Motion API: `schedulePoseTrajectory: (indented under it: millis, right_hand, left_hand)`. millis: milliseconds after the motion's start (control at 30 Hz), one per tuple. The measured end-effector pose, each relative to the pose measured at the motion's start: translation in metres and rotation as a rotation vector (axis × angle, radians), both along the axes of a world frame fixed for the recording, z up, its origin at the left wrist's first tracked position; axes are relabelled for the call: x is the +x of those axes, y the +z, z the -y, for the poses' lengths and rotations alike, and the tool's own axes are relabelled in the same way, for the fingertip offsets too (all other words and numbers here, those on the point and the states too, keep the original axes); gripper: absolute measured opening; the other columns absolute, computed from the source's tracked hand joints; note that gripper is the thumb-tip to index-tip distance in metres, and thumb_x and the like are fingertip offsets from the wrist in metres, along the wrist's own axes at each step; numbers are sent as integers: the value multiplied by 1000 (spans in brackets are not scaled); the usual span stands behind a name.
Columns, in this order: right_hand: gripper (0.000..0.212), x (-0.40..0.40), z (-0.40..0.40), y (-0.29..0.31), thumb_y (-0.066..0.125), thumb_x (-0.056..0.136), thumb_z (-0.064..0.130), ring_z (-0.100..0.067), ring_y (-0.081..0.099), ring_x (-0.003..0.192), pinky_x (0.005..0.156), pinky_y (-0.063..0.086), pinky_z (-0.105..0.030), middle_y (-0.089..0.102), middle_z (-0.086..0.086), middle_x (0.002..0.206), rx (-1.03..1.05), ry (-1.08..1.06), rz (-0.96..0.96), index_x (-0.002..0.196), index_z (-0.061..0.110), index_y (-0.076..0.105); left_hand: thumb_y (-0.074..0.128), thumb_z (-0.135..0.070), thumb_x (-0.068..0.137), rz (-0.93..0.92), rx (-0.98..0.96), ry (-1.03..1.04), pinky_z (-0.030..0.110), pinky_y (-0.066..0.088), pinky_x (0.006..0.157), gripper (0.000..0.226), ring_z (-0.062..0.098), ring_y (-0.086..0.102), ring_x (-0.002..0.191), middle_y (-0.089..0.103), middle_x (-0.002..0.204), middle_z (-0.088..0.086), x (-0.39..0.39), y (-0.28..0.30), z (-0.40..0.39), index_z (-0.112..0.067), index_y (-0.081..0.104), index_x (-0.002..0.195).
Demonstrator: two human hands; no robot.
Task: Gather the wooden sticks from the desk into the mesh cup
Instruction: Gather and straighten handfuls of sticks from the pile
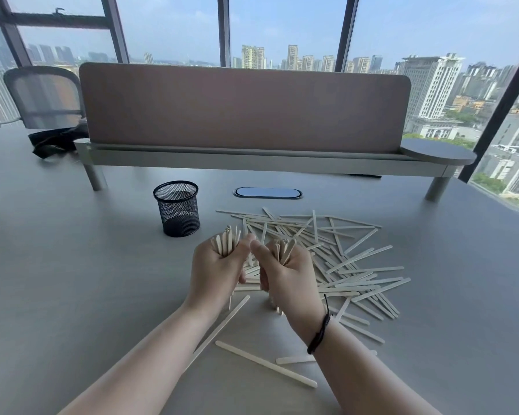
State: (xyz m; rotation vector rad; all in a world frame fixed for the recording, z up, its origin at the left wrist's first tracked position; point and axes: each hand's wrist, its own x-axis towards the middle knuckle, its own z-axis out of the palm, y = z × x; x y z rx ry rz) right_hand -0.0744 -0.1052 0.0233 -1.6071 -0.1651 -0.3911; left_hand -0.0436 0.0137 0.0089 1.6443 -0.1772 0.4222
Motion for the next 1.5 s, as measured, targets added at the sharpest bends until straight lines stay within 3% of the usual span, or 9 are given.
schedulePoseTrajectory:
  millis: [300, 467, 667, 800, 900, 967, 1067, 1333, 1500]
  right_hand:
    - [56, -2, 1, 6, 68, 89, 33, -23, 30, 51, 49, 28, -34, 33, -28, 56, 26, -3, 19, 65, -7, 38]
    - [66, -6, 0, 13, 69, 84, 39, -41, 25, 50, 48, 25, -46, 27, -30, 53, 73, 29, -30, 63, -10, 31]
    - [62, -4, -2, 11, 69, 82, 32, -43, 24, 47, 46, 28, -52, 29, -25, 49, 96, 57, -73, 60, -9, 29]
    - [66, -3, -3, 13, 69, 75, 41, -44, 22, 50, 46, 25, -48, 24, -30, 55, 110, 21, -88, 63, -10, 29]
    - [66, 2, -6, 16, 69, 79, 40, -41, 20, 54, 49, 19, -44, 22, -27, 56, 103, 12, -121, 62, -10, 30]
    - [64, 8, -9, 20, 70, 84, 34, -32, 16, 51, 49, 16, -40, 21, -17, 56, 134, 18, -144, 61, -10, 30]
    - [61, 20, -17, 29, 67, 90, 28, -19, 18, 46, 47, 16, -30, 23, -7, 52, 165, 46, -173, 59, -11, 32]
    - [60, 81, -71, 65, 60, 93, 31, -17, 22, 39, 43, 22, -23, 26, -2, 43, 210, 157, -242, 43, 20, 29]
    - [59, 131, -105, 105, 54, 96, 40, -18, 33, 39, 40, 31, -17, 33, -8, 45, 252, 135, -141, 47, 12, 34]
  left_hand:
    - [74, -38, 77, 20, 16, -11, 24, 34, 41, 58, 19, 40, 36, 43, 45, 28, -7, 10, 1, 8, 43, 58]
    - [80, -53, 69, 59, -38, 8, 43, 36, 44, 61, 22, 38, 47, 38, 53, 31, -5, 11, 0, -7, 41, 62]
    - [81, -19, 84, 21, -34, -14, 37, 33, 49, 54, 21, 35, 50, 34, 53, 31, -4, 8, 2, -1, 37, 59]
    - [77, -24, 80, -23, -79, -37, 39, 24, 49, 56, 22, 27, 53, 27, 51, 9, -5, 11, 3, -6, 30, 56]
    - [73, -32, 79, -69, -133, -63, 46, 22, 47, 60, 32, 21, 53, 21, 55, 15, -6, 15, 4, -3, 26, 56]
    - [71, -41, 80, -118, -196, -60, 44, 21, 46, 62, 35, 19, 51, 21, 55, 19, -6, 20, 2, -2, 29, 55]
    - [66, -38, 93, -185, -304, -42, 26, 22, 46, 60, 19, 26, 42, 29, 46, 7, 0, 31, -5, -11, 35, 48]
    - [56, -32, 100, -113, -455, 70, 21, 20, 45, 70, 15, 21, 34, 26, 39, -4, 42, 76, -47, -22, 28, 37]
    - [55, -36, 100, -54, -574, 162, 19, 20, 38, 69, 13, 22, 31, 25, 36, -6, 92, 128, -83, -24, 26, 39]
